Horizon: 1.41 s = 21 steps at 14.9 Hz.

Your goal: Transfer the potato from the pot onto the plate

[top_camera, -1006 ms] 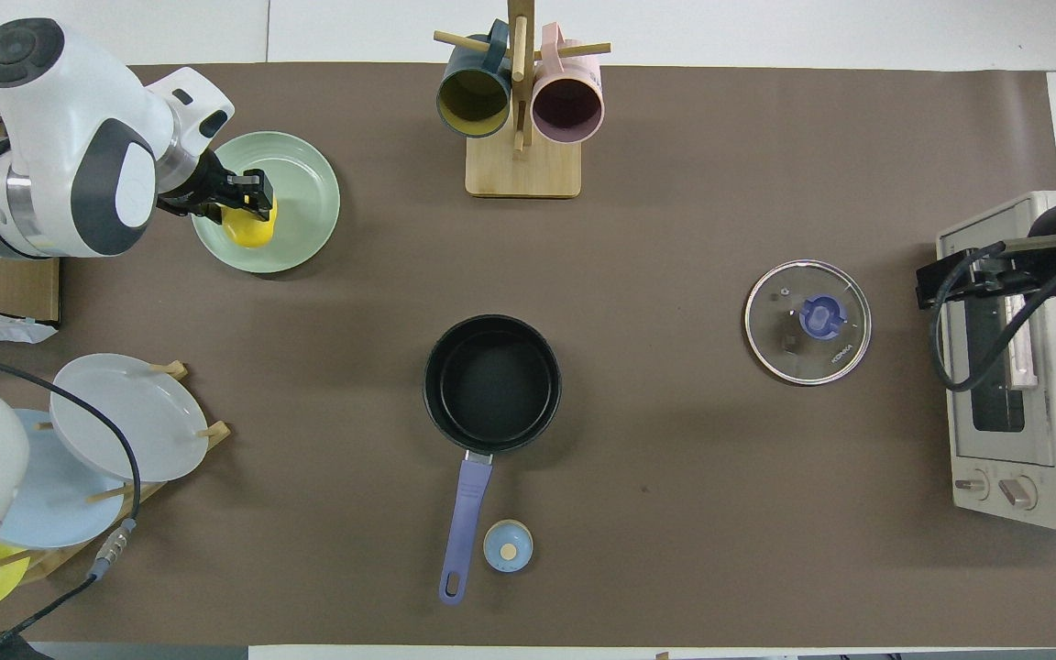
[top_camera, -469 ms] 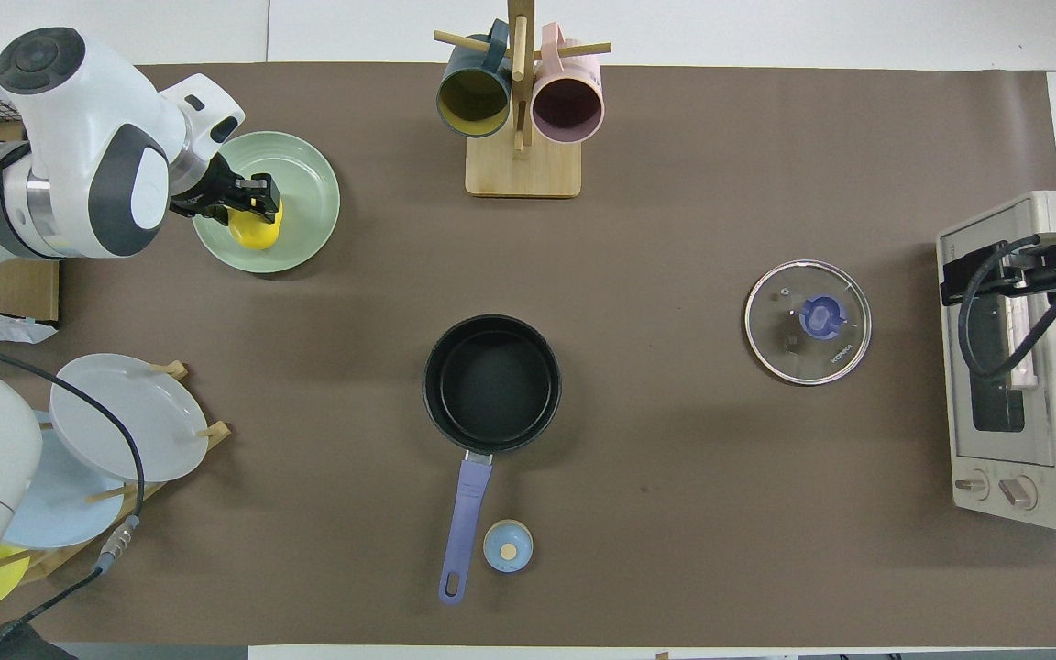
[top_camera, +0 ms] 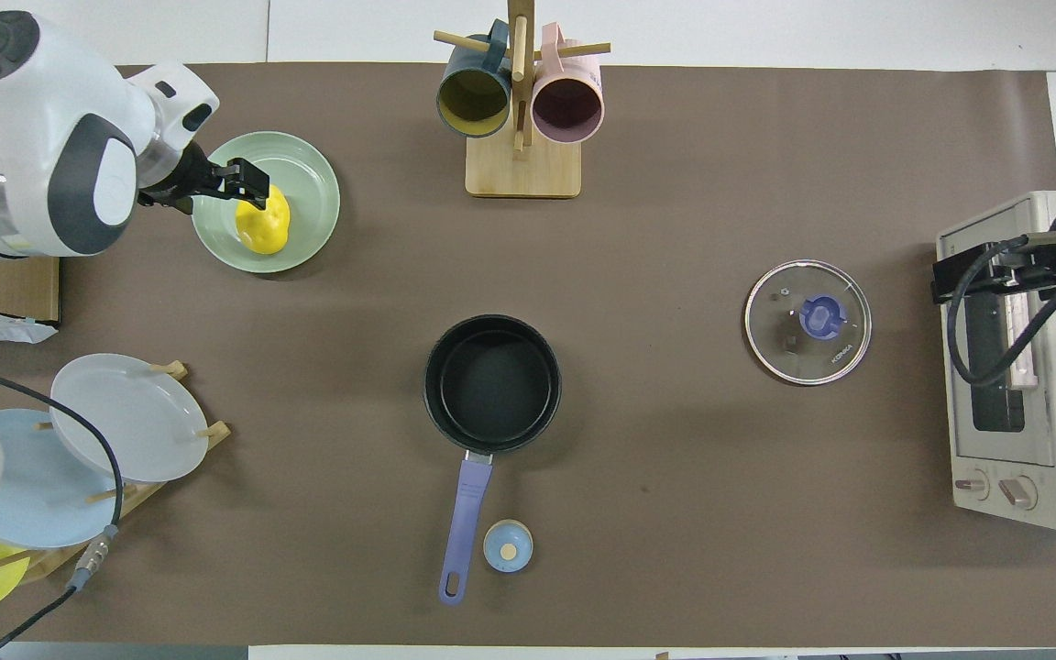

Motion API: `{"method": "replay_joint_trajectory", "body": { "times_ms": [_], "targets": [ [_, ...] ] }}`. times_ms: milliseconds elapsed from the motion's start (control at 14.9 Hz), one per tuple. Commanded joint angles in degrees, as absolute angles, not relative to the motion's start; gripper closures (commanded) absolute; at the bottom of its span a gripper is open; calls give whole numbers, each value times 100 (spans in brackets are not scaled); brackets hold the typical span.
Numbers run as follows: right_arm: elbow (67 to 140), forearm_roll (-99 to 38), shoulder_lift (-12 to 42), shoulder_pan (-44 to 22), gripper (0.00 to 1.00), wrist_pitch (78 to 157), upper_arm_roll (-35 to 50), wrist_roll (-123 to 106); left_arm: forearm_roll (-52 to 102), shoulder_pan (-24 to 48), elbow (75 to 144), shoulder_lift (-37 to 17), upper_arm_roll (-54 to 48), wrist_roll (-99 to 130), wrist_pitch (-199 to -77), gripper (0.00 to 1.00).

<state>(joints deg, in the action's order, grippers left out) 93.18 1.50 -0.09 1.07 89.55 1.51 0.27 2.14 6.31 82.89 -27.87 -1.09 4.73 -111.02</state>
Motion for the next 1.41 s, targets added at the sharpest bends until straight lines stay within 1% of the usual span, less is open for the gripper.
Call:
{"method": "replay_joint_trajectory", "body": {
  "times_ms": [0, 134, 335, 402, 536, 670, 804, 939, 1073, 1207, 1341],
  "targets": [
    [9299, 105, -44, 123, 0, 8903, 184, 88, 123, 536, 8464, -1726, -106, 536, -10435, 0],
    [9299, 105, -53, 123, 0, 8912, 184, 79, 114, 388, 8464, -1093, -27, 536, -9873, 0],
    [9299, 105, -53, 123, 0, 8912, 176, 79, 105, 343, 8473, -345, 26, 519, -9204, 0],
    [9299, 105, -53, 123, 0, 8912, 176, 79, 97, 343, 8499, -143, 18, 510, -8932, 0],
    [9299, 106, -53, 123, 0, 8912, 184, 79, 97, 351, 8551, 87, 18, 510, -8448, 0],
    [9299, 114, -53, 123, 0, 8912, 184, 79, 97, 360, 9050, 420, 9, 492, -8367, 0],
    [9299, 114, -53, 123, 0, 8912, 176, 79, 97, 360, 9630, 702, 9, 483, -8612, 0],
    [9299, 106, -53, 123, 0, 8912, 184, 79, 97, 360, 9904, 782, -9, 475, -9033, 0],
    [9299, 105, -53, 123, 0, 8912, 176, 79, 97, 369, 9748, 739, -17, 457, -9009, 0],
    [9299, 105, -53, 123, 0, 8912, 176, 79, 97, 404, 9363, 529, -9, 466, -8659, 0],
    [9299, 105, -53, 123, 0, 8912, 176, 79, 88, 404, 8617, 195, -9, 466, -8202, 0]
  ]
}}
